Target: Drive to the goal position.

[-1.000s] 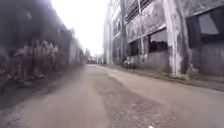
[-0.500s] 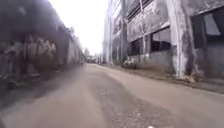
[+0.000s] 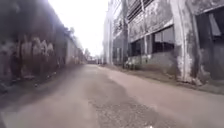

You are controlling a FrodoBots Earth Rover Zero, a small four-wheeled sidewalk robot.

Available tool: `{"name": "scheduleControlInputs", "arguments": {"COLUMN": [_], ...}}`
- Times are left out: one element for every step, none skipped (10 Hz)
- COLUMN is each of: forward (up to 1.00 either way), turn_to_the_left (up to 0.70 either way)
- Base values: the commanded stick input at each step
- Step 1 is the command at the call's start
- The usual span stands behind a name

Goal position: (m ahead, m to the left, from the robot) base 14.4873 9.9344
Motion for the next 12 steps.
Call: {"name": "scheduleControlInputs", "arguments": {"forward": [0.50,0.50,0.50,0.50,0.50,0.50,0.50,0.50,0.50,0.50,0.50,0.50], "turn_to_the_left": [0.00,0.00,0.00,0.07,0.21,0.39,0.14,0.00,0.00,0.00,0.00,0.00]}}
